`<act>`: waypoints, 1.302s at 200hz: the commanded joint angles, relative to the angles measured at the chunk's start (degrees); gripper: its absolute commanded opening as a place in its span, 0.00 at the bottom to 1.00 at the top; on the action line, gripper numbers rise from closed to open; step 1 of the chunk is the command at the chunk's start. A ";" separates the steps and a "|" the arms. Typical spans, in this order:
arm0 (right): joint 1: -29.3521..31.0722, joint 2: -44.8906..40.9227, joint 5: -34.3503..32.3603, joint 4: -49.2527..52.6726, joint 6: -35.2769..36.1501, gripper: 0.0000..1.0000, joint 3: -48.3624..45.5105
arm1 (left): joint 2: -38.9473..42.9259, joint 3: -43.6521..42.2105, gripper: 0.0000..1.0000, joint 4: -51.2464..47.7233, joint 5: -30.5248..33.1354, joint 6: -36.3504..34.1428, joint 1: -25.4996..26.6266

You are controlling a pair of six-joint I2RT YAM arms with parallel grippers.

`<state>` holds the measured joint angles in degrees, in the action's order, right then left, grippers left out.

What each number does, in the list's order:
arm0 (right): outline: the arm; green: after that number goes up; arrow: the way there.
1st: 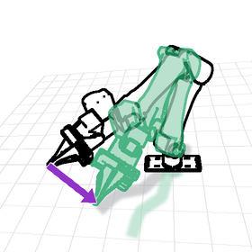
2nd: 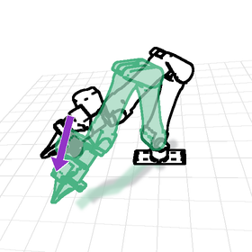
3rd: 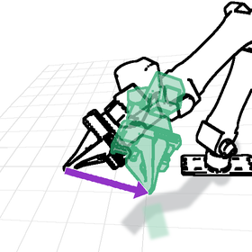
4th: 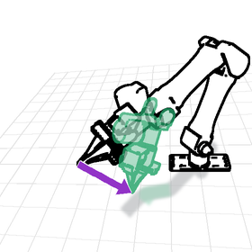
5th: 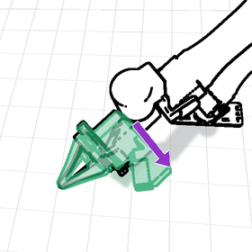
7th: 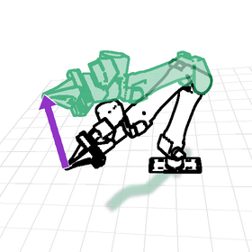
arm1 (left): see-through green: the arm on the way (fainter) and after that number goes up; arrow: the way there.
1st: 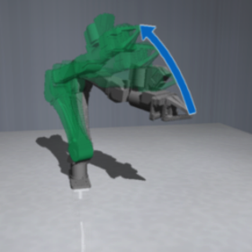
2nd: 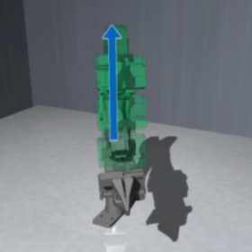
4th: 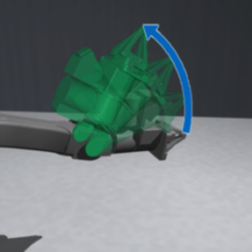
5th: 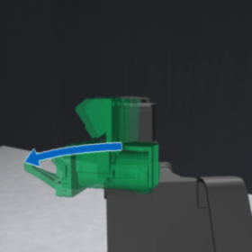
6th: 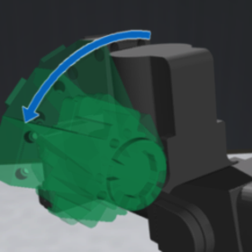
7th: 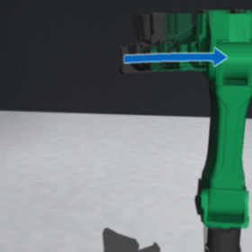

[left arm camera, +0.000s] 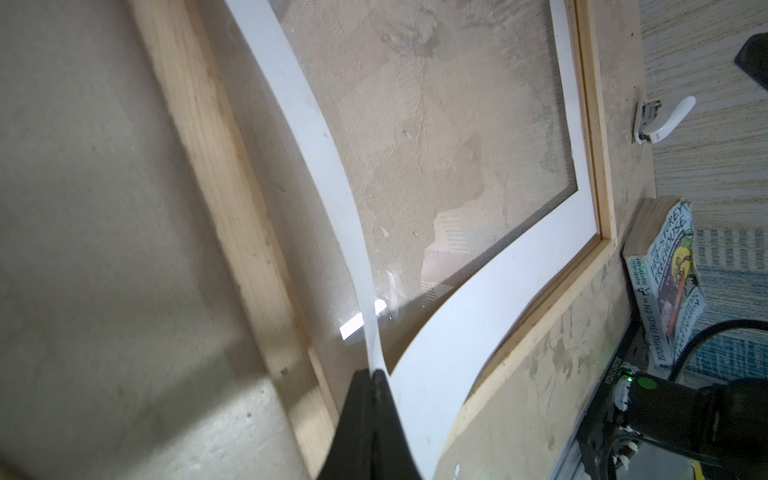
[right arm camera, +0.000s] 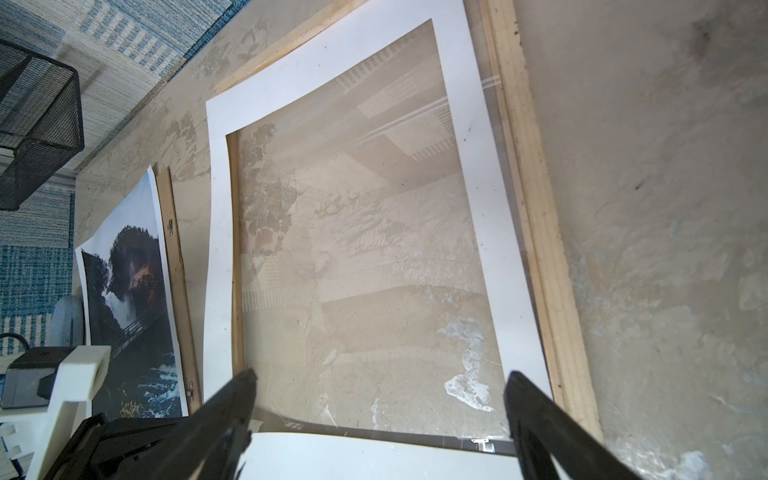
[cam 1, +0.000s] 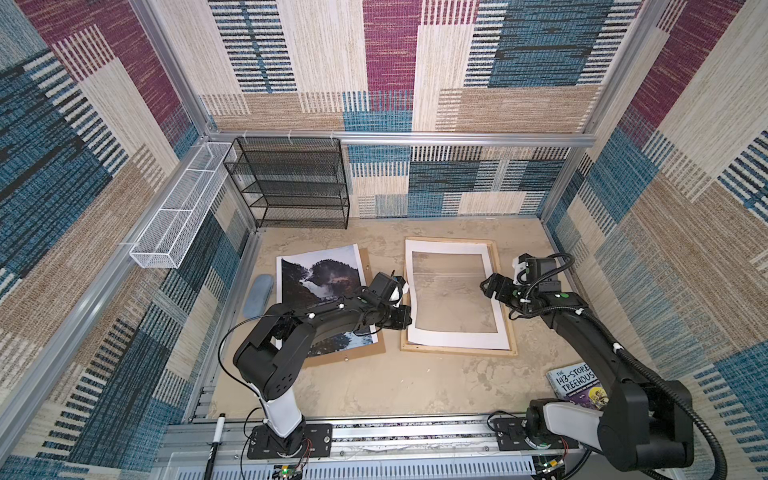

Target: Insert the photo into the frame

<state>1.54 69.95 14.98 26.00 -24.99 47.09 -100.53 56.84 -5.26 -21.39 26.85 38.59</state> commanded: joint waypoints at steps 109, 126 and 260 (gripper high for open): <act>-0.05 0.24 -0.05 -1.20 0.65 0.95 0.52 | -0.83 2.58 0.26 -1.16 0.14 -2.77 0.00; -0.05 0.27 -0.03 -1.20 0.74 0.95 0.46 | -0.57 2.58 0.28 -1.31 -0.15 -2.77 0.00; -0.13 -0.23 -0.16 -1.20 1.09 0.95 -0.25 | 2.43 1.43 0.33 -3.18 2.83 -3.47 -0.05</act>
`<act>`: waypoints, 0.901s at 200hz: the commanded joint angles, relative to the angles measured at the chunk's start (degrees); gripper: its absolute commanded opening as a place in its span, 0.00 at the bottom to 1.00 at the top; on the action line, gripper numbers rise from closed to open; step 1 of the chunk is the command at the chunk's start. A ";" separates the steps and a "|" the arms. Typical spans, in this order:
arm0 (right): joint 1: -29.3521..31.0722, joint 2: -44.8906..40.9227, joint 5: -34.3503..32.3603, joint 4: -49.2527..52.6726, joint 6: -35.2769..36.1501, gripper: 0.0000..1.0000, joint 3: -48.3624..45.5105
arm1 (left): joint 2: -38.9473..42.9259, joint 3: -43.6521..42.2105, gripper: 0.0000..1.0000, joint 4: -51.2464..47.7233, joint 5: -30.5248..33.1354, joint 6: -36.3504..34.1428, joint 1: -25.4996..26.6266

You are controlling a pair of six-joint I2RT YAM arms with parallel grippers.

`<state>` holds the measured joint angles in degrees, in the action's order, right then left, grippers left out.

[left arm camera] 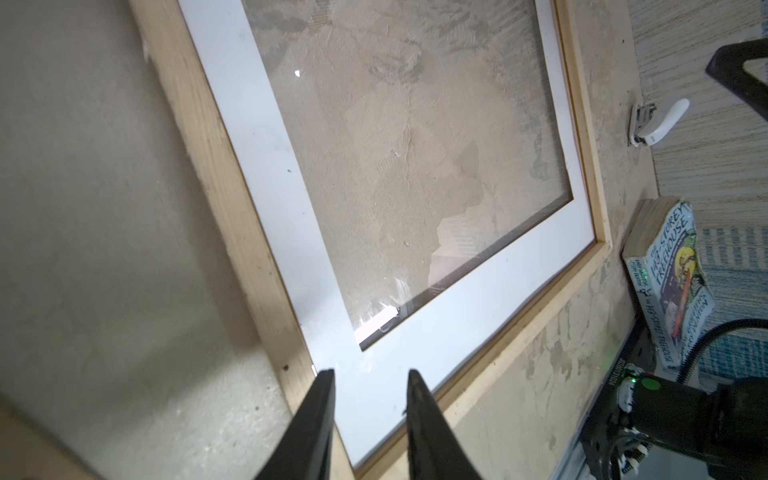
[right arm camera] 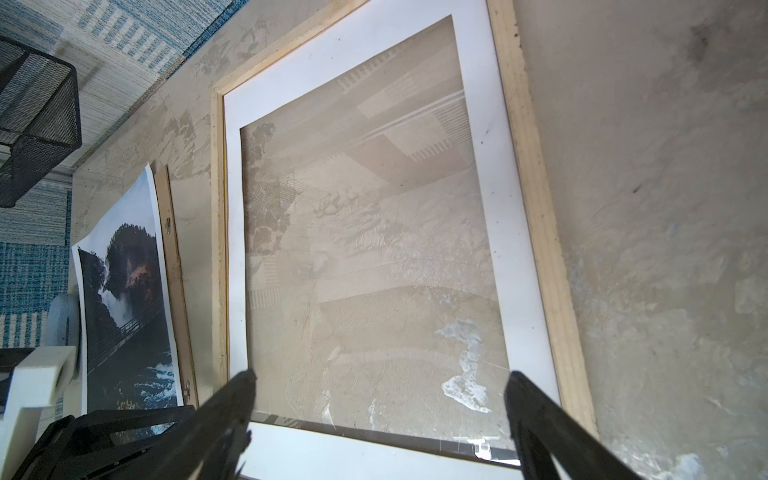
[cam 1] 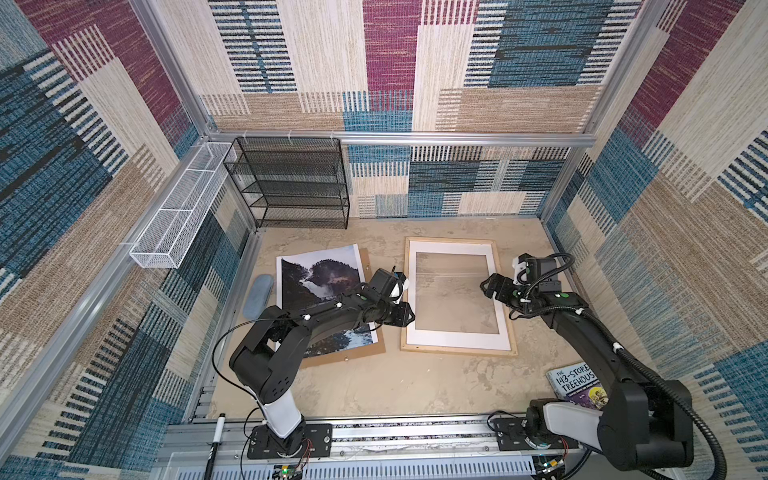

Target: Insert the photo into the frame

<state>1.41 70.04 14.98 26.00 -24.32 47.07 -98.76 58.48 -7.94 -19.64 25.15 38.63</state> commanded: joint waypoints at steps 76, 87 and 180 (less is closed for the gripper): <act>0.00 -0.34 0.46 -1.48 0.41 0.95 -0.57 | 1.29 -0.18 0.33 -2.56 4.84 -1.62 -0.05; 0.00 -0.28 1.49 -2.02 0.46 0.95 -0.88 | 1.53 -0.28 0.33 -3.29 6.37 -1.01 -0.05; 5.37 3.83 10.74 -10.74 -1.11 0.89 -1.93 | 8.58 -10.05 0.34 -1.13 13.12 7.42 -8.02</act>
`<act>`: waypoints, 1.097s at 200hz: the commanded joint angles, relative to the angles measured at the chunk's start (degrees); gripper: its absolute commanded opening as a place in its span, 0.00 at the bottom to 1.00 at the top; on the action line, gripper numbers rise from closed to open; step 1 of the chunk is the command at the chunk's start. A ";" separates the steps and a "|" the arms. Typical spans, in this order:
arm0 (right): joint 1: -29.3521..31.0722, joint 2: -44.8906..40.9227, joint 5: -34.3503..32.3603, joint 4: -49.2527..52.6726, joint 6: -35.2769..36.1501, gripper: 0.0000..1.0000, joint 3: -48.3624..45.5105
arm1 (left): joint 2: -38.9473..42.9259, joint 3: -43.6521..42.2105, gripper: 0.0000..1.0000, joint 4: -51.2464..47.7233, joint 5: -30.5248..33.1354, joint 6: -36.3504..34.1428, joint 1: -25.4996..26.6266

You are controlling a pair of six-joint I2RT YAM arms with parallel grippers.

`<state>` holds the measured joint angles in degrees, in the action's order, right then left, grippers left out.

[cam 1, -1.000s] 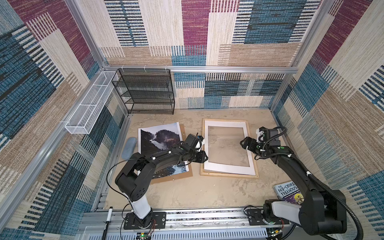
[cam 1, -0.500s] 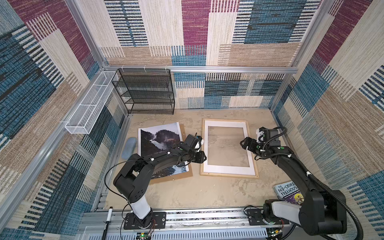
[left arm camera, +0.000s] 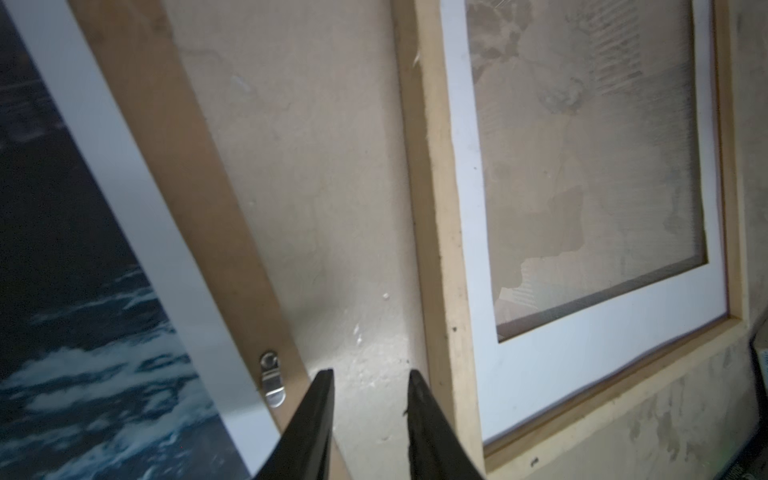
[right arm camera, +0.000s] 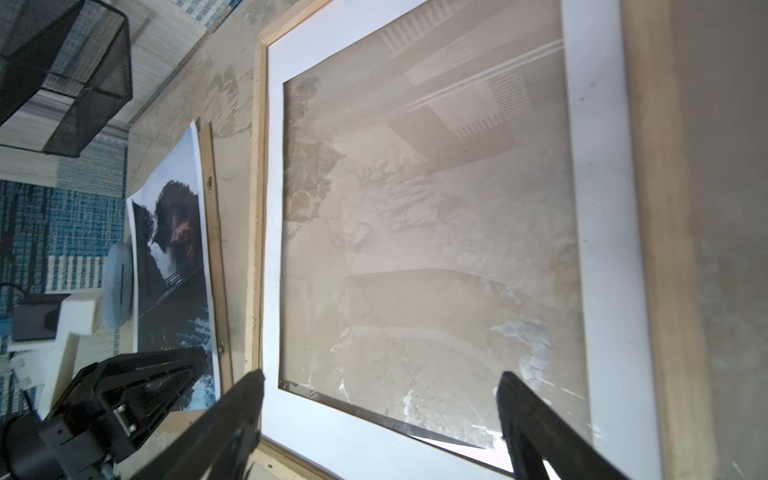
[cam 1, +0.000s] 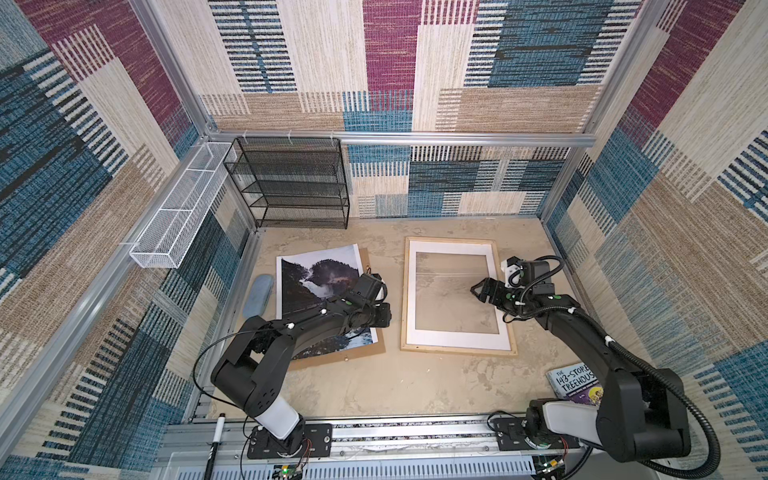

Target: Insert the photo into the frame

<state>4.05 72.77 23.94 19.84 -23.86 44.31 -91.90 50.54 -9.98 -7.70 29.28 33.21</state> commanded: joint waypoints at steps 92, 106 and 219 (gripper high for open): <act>20.82 20.83 1.07 -11.36 -4.31 0.85 14.86 | 11.30 -5.92 0.34 -11.71 12.55 5.77 -9.72; 23.19 24.28 1.31 -11.58 -4.38 0.84 18.28 | 12.24 -6.54 0.35 -12.89 13.48 5.96 -10.37; 34.14 47.89 9.37 -11.67 -4.53 0.79 38.75 | 9.76 -9.23 0.34 -13.68 11.80 7.20 -13.35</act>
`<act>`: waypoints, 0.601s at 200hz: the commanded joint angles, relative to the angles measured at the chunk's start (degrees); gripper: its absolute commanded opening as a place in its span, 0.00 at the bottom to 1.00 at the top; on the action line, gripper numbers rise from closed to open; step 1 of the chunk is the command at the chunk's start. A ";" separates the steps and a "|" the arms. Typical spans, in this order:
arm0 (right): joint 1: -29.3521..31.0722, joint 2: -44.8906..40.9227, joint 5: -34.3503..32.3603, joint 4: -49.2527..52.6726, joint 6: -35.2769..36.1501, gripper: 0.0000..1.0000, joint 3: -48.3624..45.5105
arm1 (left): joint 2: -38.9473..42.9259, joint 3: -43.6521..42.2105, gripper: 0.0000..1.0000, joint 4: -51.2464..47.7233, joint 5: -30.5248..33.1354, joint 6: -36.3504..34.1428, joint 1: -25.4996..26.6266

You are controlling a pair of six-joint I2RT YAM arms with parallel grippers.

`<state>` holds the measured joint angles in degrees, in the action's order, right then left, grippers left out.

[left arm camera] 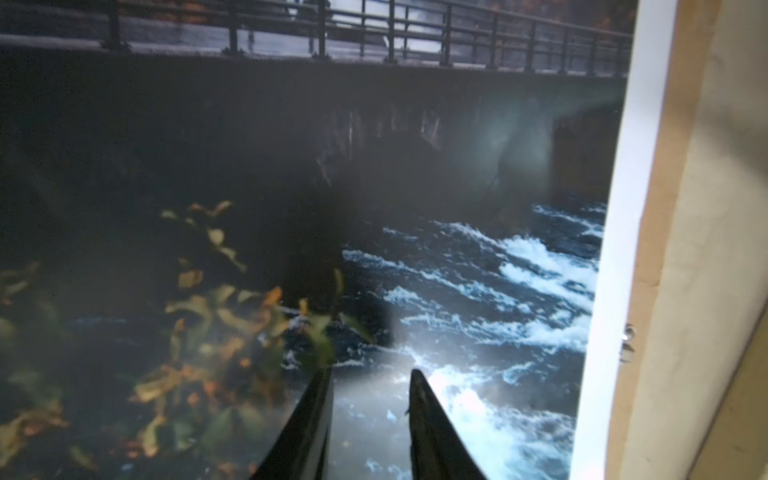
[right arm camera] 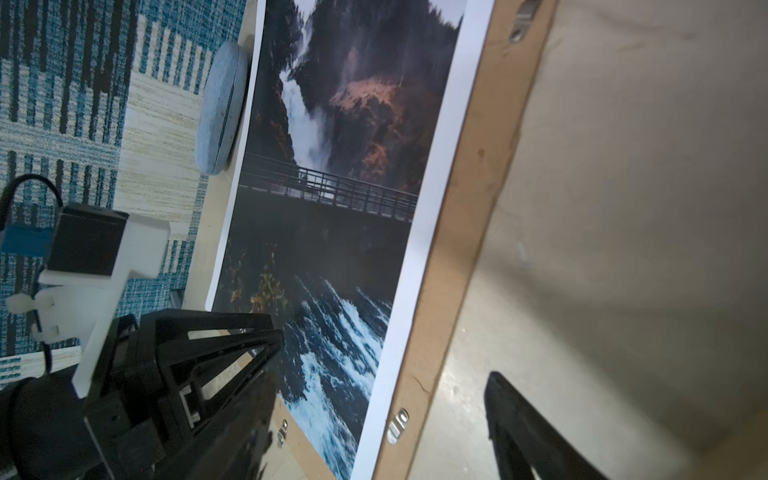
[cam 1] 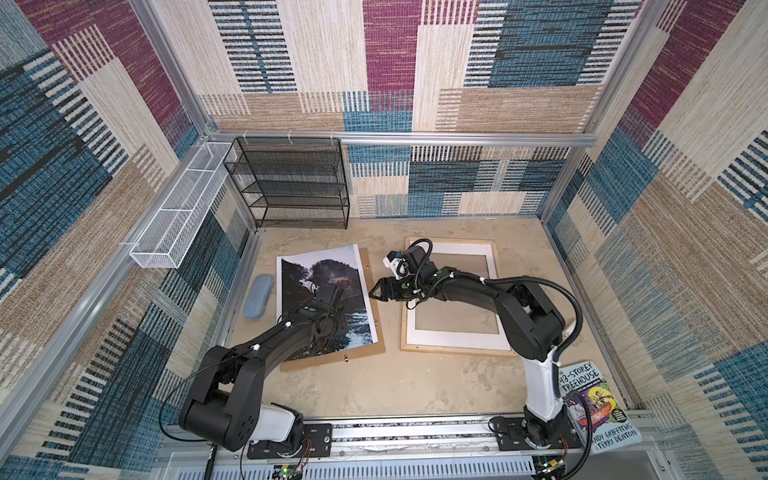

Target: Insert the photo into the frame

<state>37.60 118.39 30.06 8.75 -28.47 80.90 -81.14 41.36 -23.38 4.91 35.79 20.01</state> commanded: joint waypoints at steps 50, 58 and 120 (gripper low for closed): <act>1.51 6.52 6.55 -0.53 0.08 0.76 5.73 | -1.43 -0.59 0.33 0.97 -2.10 0.63 -0.23; 1.59 6.97 6.95 -0.72 0.06 0.75 6.06 | -1.47 -0.67 0.33 1.06 -2.20 0.57 -0.23; 1.85 9.84 7.56 -0.67 -0.78 0.74 8.11 | -1.56 -0.97 0.32 0.98 -2.66 0.40 -0.23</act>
<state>39.31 127.50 36.51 8.97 -28.40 88.16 -82.61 40.71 -22.70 2.85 35.79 19.77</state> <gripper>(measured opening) 0.736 0.324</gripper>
